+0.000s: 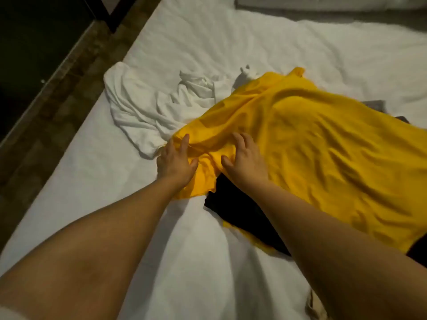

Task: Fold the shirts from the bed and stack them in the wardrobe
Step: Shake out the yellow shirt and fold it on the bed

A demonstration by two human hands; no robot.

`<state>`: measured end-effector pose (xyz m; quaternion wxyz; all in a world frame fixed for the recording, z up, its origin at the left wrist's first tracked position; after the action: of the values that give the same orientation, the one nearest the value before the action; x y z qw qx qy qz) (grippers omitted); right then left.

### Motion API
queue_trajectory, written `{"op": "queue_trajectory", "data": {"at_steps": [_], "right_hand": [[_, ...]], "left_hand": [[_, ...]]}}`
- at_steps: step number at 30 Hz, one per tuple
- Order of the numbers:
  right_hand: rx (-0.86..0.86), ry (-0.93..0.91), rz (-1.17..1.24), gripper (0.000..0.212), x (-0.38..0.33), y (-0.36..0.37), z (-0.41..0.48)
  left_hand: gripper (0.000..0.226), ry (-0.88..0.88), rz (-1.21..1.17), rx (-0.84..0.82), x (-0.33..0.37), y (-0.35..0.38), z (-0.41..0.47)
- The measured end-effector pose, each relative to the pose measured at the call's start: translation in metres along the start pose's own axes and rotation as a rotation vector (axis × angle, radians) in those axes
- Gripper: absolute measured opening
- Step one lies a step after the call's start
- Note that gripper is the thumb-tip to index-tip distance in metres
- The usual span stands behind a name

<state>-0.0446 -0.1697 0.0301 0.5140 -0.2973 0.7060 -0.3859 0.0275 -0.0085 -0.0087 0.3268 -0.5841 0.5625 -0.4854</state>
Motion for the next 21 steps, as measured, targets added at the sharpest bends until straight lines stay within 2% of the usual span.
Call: {"op": "queue_trajectory", "data": {"at_steps": [4, 7, 9, 11, 13, 18, 21], "right_hand": [[-0.09, -0.046, 0.093, 0.07, -0.024, 0.014, 0.024], [-0.119, -0.037, 0.075, 0.069, -0.037, 0.021, 0.037], [-0.118, -0.029, 0.096, 0.068, -0.043, 0.023, 0.043], [-0.118, 0.017, 0.162, 0.069, -0.046, 0.026, 0.047], [-0.103, 0.085, 0.267, 0.068, -0.051, 0.021, 0.048], [-0.015, 0.391, 0.63, 0.061, -0.056, 0.004, 0.054], [-0.013, 0.495, 0.665, 0.056, -0.053, -0.007, 0.044]], "left_hand": [[0.076, -0.018, 0.088, -0.008, -0.011, 0.001, 0.023], [0.076, -0.015, 0.068, -0.062, -0.005, -0.003, 0.04], [0.064, -0.017, 0.097, -0.068, 0.002, -0.012, 0.049], [0.036, 0.022, 0.104, -0.026, 0.011, -0.018, 0.051], [0.02, 0.046, -0.103, -0.027, 0.023, -0.025, 0.041], [0.037, 0.156, -0.46, -0.021, 0.051, -0.036, -0.009], [0.039, 0.229, -0.56, 0.02, 0.057, -0.04, -0.043]]}}
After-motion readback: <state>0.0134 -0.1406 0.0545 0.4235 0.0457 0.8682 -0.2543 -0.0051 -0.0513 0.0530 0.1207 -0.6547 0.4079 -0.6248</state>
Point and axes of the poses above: each hand's wrist, its own z-axis towards the middle knuckle, its own y-axis out of the palm, x = y × z, the point moved 3 cm from there along z, towards the middle knuckle, and after that the axes turned 7 degrees about -y, right-handed, at the moved point
